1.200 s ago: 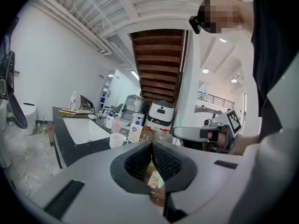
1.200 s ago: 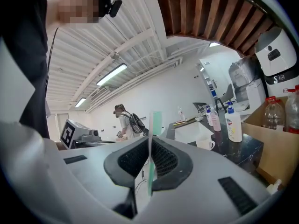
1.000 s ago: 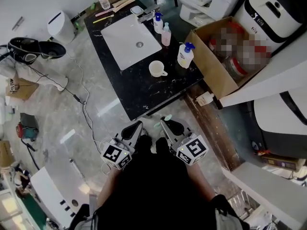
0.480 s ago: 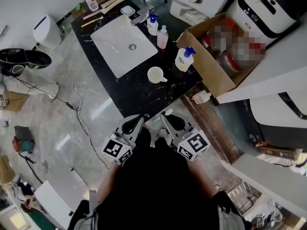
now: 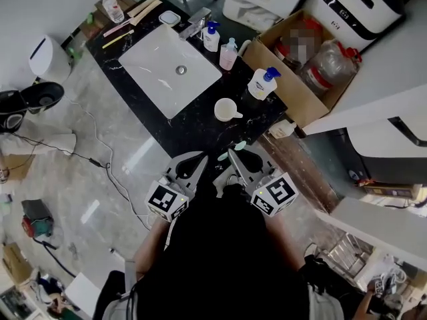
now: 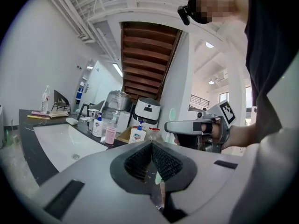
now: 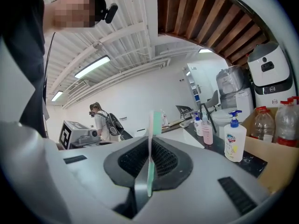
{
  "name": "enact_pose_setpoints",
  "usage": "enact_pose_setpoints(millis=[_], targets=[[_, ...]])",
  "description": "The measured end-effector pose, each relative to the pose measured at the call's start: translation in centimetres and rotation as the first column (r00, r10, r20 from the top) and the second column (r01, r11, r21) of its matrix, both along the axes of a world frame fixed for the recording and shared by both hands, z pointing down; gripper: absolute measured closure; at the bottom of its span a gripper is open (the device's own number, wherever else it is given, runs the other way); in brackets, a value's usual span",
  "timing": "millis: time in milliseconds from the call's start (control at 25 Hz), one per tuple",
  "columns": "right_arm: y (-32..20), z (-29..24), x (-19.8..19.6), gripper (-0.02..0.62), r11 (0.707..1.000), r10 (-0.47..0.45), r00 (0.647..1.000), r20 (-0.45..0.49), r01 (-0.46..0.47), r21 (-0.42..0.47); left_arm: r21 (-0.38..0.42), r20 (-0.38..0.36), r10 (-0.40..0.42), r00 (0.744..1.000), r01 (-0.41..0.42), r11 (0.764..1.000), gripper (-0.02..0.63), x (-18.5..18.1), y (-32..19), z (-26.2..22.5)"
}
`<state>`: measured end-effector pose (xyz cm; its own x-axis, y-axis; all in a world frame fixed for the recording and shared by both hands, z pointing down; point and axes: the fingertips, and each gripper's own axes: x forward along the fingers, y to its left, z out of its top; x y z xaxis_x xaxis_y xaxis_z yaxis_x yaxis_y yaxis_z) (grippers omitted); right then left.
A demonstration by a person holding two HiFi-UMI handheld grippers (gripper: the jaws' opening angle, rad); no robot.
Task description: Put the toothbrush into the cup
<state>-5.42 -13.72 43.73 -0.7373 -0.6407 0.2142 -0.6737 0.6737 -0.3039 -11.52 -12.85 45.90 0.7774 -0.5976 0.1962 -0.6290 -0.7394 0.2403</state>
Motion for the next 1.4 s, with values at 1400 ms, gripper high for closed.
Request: enact_pose_setpoints(millis=[1400], targets=[[-11.3,0.3,3.1,0.566,0.999,-0.026,0.999,0.047,0.025,0.031,-0.056,0.098,-0.056,0.994,0.062,0.997,0.598,3.3,-7.2,4.2]])
